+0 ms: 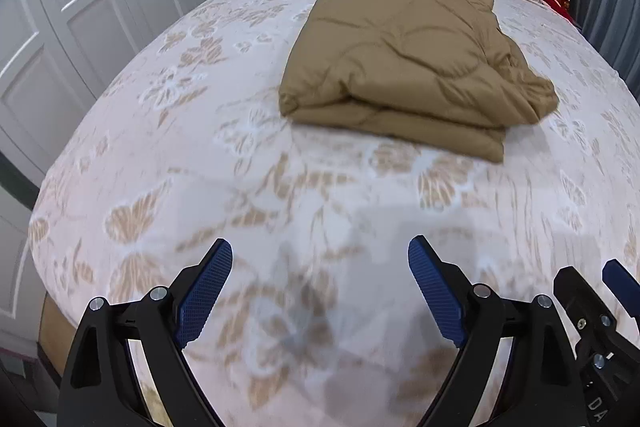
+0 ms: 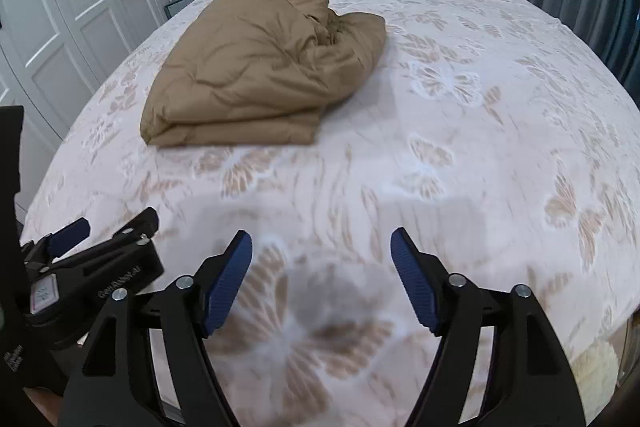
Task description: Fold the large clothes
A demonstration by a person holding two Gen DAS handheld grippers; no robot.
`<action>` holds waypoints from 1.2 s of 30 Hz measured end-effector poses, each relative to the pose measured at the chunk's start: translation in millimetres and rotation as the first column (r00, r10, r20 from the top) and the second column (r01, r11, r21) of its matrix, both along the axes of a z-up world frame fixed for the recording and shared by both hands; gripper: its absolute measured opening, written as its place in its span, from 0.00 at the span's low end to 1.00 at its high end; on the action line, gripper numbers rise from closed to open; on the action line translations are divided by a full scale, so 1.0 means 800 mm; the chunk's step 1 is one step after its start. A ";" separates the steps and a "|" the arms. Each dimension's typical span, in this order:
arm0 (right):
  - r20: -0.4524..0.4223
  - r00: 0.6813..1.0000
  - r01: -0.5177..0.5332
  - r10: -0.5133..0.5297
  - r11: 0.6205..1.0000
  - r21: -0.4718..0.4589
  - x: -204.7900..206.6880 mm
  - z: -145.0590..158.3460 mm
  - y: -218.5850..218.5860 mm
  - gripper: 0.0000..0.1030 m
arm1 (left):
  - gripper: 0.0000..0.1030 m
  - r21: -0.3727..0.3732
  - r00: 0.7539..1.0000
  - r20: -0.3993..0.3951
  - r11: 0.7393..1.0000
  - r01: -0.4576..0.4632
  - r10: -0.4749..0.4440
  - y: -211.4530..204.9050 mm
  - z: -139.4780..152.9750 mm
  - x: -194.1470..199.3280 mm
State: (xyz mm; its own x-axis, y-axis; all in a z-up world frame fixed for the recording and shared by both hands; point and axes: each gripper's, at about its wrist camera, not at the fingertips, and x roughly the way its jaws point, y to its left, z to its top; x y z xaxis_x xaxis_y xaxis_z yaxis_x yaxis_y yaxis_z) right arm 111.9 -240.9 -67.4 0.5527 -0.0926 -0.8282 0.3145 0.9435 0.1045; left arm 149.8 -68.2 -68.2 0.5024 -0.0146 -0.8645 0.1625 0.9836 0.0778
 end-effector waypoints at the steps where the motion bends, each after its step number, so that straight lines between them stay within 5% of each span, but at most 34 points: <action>1: -0.003 1.000 0.004 -0.004 1.000 -0.007 -0.008 -0.003 0.002 0.70 | 0.85 -0.006 1.000 0.003 1.000 0.000 0.000 0.003 -0.001 -0.010; 12: 0.030 0.999 -0.011 0.014 0.996 -0.089 -0.054 -0.005 0.028 0.79 | 0.85 -0.002 0.997 0.072 1.000 0.010 -0.010 0.019 -0.008 -0.070; 36: 0.106 0.994 0.025 -0.010 0.990 -0.138 -0.095 0.000 0.046 0.80 | 0.85 0.045 0.983 0.185 0.999 -0.024 0.015 0.028 0.008 -0.106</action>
